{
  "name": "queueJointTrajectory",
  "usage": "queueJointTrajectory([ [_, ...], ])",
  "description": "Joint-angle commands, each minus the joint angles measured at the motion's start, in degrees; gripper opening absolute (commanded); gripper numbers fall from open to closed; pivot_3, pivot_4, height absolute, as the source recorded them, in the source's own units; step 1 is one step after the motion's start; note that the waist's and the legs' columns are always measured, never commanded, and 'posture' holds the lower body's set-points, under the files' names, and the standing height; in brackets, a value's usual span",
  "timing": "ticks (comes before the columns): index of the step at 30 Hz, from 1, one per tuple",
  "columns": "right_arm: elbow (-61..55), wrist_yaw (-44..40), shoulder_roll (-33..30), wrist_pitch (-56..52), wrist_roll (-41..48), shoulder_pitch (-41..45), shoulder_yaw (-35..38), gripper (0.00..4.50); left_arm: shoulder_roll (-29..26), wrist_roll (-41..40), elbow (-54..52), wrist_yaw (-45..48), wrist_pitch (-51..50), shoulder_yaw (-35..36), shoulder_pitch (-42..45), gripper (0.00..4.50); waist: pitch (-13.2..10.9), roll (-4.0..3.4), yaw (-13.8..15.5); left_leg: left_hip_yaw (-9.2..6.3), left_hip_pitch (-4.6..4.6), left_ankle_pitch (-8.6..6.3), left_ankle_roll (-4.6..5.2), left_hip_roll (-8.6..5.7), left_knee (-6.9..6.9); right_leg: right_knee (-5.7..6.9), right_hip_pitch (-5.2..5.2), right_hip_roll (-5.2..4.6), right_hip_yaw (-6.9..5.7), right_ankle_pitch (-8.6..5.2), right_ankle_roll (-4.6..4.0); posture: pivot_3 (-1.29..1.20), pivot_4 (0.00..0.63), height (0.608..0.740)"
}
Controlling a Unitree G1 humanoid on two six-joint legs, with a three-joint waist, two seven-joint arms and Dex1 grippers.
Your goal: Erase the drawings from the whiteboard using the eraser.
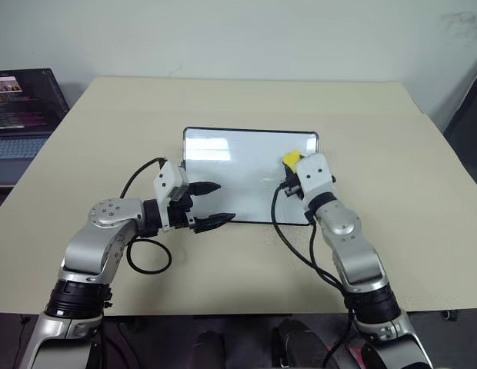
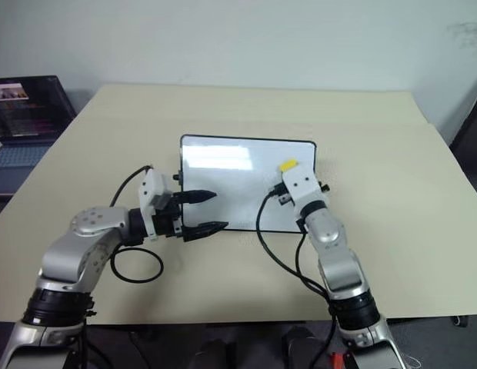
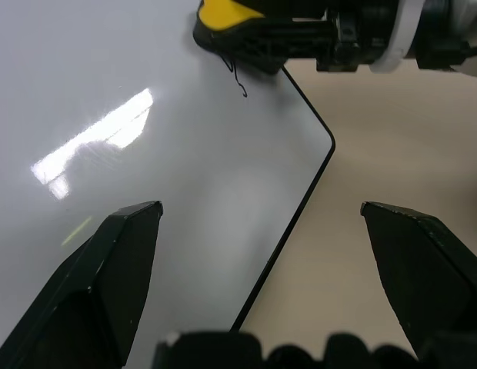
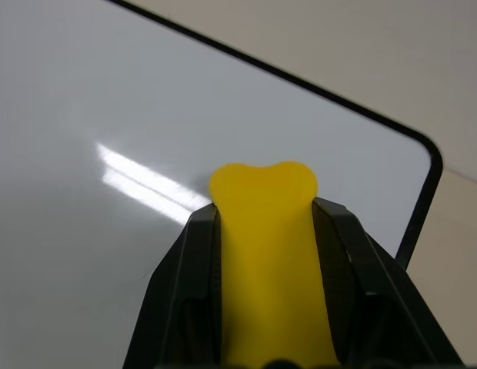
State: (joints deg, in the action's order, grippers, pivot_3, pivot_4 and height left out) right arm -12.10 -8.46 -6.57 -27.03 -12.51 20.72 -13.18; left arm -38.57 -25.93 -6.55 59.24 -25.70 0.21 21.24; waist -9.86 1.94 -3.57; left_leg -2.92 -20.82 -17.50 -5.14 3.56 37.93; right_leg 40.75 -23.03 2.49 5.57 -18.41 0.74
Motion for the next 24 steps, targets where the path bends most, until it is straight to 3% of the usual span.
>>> queueJointTrajectory([
  [1, 4.3, -3.3, -1.7, -7.9, -0.8, -4.9, -3.4, 1.30, 0.0, -0.7, -2.3, 0.1, 0.4, 0.6, 0.6, 4.50, 0.1, 0.12, -0.1, 0.00, 0.01, 0.01, 0.00, 0.01, 0.01, 0.01, 0.01, 0.02, 0.01, -0.01, 0.05, 0.00, 0.150, 0.740],
  [7, 3.2, -5.8, -1.2, -11.4, 0.4, -6.1, -5.4, 1.30, 0.0, -0.7, -2.3, 0.1, 0.4, 0.7, 0.4, 4.50, 0.2, 0.19, -1.0, 0.01, 1.01, 0.05, -0.05, 0.05, -0.01, -0.01, 0.95, 0.07, 0.11, -0.10, 0.28, 0.00, 0.150, 0.740],
  [13, -6.4, -9.1, -1.9, -10.3, 0.9, -2.6, -7.0, 1.30, -0.1, -0.7, -2.5, 0.1, 0.2, 0.7, 0.5, 4.50, 0.1, 0.23, -1.2, -0.01, 0.93, 0.16, -0.24, 0.04, 0.00, -0.01, 0.85, 0.11, 0.19, -0.05, 0.36, 0.00, 0.150, 0.740],
  [15, -10.5, -9.1, -1.6, -8.7, 1.6, -1.0, -5.5, 1.30, -0.2, -0.7, -2.3, 0.2, 0.3, 0.7, 0.6, 4.50, -0.2, 0.00, -1.2, 0.00, 0.77, 0.17, -0.25, 0.04, -0.03, -0.01, 0.71, 0.11, 0.19, -0.04, 0.37, 0.00, 0.150, 0.740],
  [18, -13.5, -8.1, -2.0, -7.8, 1.2, 1.4, -2.8, 1.30, -0.2, -0.5, -2.1, 0.4, 0.5, 0.6, 0.5, 4.50, -0.2, -0.09, -1.1, -0.05, -0.20, 0.21, -0.29, 0.06, 0.00, 0.07, -0.23, 0.16, 0.11, -0.01, 0.27, 0.00, 0.150, 0.740],
  [24, -11.7, -5.1, -2.4, -5.5, 0.4, 4.2, 1.3, 1.30, 0.1, -0.5, -2.3, 0.6, 0.7, 0.3, 0.3, 4.50, -0.2, -0.09, -0.7, -0.19, -1.32, 0.26, -0.48, 0.10, -0.12, -0.16, -1.14, 0.04, -0.07, 0.07, -0.01, 0.00, 0.150, 0.740],
])
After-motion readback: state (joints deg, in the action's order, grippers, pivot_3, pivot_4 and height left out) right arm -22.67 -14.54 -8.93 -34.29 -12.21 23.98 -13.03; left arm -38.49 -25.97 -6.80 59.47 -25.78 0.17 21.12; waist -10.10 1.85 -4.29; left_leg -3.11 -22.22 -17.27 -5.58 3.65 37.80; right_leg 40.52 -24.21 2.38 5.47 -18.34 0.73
